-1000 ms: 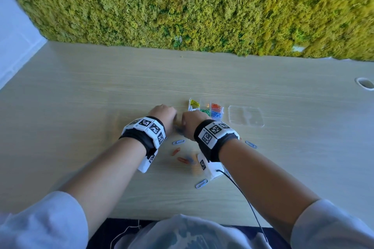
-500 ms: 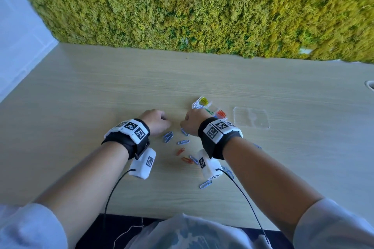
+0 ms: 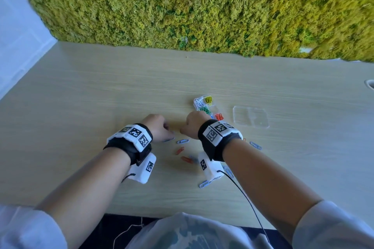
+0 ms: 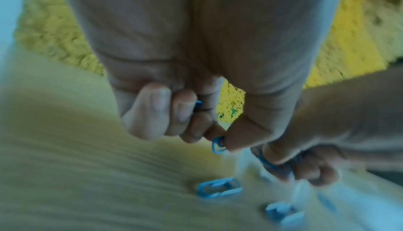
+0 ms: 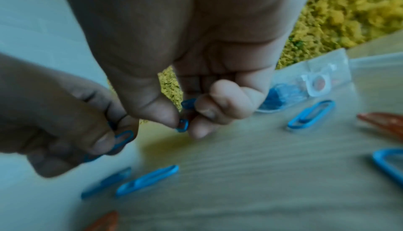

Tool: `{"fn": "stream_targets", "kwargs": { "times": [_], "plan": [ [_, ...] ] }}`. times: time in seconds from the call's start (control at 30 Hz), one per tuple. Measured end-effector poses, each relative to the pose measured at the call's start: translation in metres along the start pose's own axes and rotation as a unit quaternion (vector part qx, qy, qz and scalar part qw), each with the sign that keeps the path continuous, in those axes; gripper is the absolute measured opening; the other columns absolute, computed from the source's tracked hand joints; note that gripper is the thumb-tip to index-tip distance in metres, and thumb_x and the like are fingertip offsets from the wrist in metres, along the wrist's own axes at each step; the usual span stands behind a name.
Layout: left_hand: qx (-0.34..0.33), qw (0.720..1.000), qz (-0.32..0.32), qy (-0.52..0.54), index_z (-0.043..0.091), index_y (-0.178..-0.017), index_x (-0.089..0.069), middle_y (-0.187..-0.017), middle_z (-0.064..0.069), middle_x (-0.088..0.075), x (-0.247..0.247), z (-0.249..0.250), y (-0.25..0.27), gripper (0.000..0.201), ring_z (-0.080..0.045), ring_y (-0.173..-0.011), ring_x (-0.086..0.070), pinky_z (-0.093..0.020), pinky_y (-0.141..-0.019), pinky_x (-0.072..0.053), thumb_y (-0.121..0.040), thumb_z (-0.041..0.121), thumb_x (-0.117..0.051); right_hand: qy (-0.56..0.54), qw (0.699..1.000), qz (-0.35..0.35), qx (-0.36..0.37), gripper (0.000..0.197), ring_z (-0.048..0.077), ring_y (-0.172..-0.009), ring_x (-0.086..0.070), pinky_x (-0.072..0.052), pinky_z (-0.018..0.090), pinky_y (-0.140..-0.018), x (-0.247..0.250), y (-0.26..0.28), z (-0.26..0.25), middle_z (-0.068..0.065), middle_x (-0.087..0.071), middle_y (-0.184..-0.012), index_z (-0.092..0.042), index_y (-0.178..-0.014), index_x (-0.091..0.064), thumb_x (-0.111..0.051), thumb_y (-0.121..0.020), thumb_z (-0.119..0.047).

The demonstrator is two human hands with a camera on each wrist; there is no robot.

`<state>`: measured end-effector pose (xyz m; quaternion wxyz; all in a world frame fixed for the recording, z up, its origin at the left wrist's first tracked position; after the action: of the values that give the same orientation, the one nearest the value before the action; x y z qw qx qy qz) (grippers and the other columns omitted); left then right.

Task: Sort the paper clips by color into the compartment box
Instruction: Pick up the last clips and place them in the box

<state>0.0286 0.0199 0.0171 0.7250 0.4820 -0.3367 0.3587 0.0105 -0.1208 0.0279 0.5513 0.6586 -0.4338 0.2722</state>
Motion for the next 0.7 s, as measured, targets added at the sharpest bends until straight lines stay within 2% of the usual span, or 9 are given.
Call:
{"fn": "stream_targets", "kwargs": {
  "times": [0.07, 0.17, 0.23, 0.33, 0.4, 0.47, 0.57, 0.63, 0.7],
  "plan": [
    [0.008, 0.995, 0.002, 0.095, 0.017, -0.065, -0.059, -0.064, -0.002, -0.056, 0.004, -0.002, 0.000, 0.014, -0.018, -0.059, -0.049, -0.024, -0.054, -0.038, -0.075, 0.024, -0.066, -0.042, 0.999, 0.006, 0.016, 0.035, 0.023, -0.082, -0.057, -0.049, 0.031, -0.070, 0.003, 0.003, 0.005, 0.006, -0.059, -0.087, -0.004, -0.097, -0.065, -0.056, -0.087, -0.036],
    [0.012, 0.951, -0.020, 0.308, 0.015, -0.066, -0.053, -0.059, -0.003, -0.052, 0.004, -0.002, 0.003, 0.019, -0.013, -0.044, -0.041, -0.018, -0.041, -0.033, -0.083, 0.008, -0.058, -0.227, 0.974, 0.002, 0.011, 0.021, 0.017, -0.064, -0.054, -0.049, 0.029, -0.063, 0.003, 0.005, 0.009, 0.003, -0.061, -0.075, -0.005, -0.088, -0.066, -0.057, -0.087, -0.024],
    [0.010, 0.907, -0.038, 0.420, 0.014, -0.070, -0.053, -0.061, -0.005, -0.051, 0.003, -0.001, 0.007, 0.023, -0.007, -0.038, -0.039, -0.015, -0.035, -0.032, -0.085, -0.003, -0.053, -0.400, 0.916, -0.027, -0.021, 0.014, 0.016, -0.052, -0.045, -0.041, 0.025, -0.051, 0.002, 0.006, 0.009, 0.004, -0.053, -0.065, -0.005, -0.088, -0.062, -0.051, -0.090, -0.012],
    [-0.001, 0.856, -0.065, 0.512, 0.011, -0.083, -0.057, -0.062, -0.005, -0.051, 0.001, -0.003, 0.012, 0.025, -0.007, -0.039, -0.046, -0.017, -0.036, -0.039, -0.087, -0.011, -0.047, -0.612, 0.785, -0.066, -0.070, 0.022, 0.017, -0.051, -0.039, -0.035, 0.024, -0.047, 0.002, 0.011, 0.013, 0.006, -0.044, -0.062, -0.003, -0.081, -0.057, -0.036, -0.089, -0.001],
    [0.001, 0.841, -0.075, 0.536, 0.010, -0.085, -0.056, -0.062, -0.005, -0.052, 0.000, -0.005, 0.014, 0.029, -0.011, -0.042, -0.049, -0.018, -0.037, -0.041, -0.087, -0.012, -0.038, -0.654, 0.748, -0.076, -0.083, 0.022, 0.017, -0.051, -0.041, -0.035, 0.023, -0.044, 0.004, 0.013, 0.016, 0.006, -0.045, -0.062, -0.007, -0.074, -0.052, -0.037, -0.089, -0.004],
    [0.014, 0.859, -0.069, 0.507, 0.011, -0.076, -0.054, -0.061, -0.007, -0.048, -0.001, -0.006, 0.014, 0.024, -0.014, -0.042, -0.046, -0.018, -0.036, -0.038, -0.085, -0.005, -0.038, -0.586, 0.805, -0.066, -0.067, 0.017, 0.017, -0.050, -0.041, -0.034, 0.024, -0.046, 0.002, 0.011, 0.018, 0.005, -0.045, -0.063, -0.009, -0.074, -0.052, -0.046, -0.089, -0.010],
    [0.004, 0.956, -0.032, 0.290, 0.017, -0.073, -0.055, -0.061, -0.002, -0.049, -0.001, -0.006, 0.012, 0.008, -0.015, -0.048, -0.044, -0.020, -0.045, -0.036, -0.080, 0.013, -0.055, -0.250, 0.967, -0.035, 0.037, 0.007, 0.018, -0.066, -0.054, -0.049, 0.028, -0.062, 0.001, 0.012, 0.011, 0.003, -0.058, -0.075, -0.015, -0.084, -0.066, -0.060, -0.084, -0.018],
    [-0.031, 0.992, -0.009, 0.125, 0.020, -0.079, -0.058, -0.070, 0.005, -0.052, 0.000, -0.003, 0.012, 0.007, -0.015, -0.064, -0.050, -0.023, -0.057, -0.039, -0.079, 0.020, -0.065, -0.075, 0.993, -0.018, 0.086, 0.018, 0.017, -0.089, -0.063, -0.054, 0.029, -0.082, -0.004, 0.013, 0.005, -0.002, -0.068, -0.097, -0.017, -0.099, -0.072, -0.062, -0.084, -0.021],
    [-0.055, 0.998, 0.004, 0.018, 0.020, -0.087, -0.062, -0.078, 0.008, -0.053, -0.001, 0.001, 0.014, 0.011, -0.016, -0.080, -0.055, -0.024, -0.069, -0.042, -0.078, 0.024, -0.068, 0.030, 0.995, -0.021, 0.097, 0.026, 0.018, -0.100, -0.064, -0.055, 0.034, -0.089, -0.009, 0.013, -0.001, 0.000, -0.069, -0.109, -0.016, -0.107, -0.071, -0.061, -0.087, -0.028]
  ]
}}
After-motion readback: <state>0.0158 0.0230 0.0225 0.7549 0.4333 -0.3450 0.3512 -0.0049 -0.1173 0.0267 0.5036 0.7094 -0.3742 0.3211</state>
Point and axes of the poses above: each hand's wrist, its own y-axis away from the middle knuckle, its own x-axis out of the back of the hand, z = x × y, the point moved 2 cm from there along -y, towards the middle knuckle
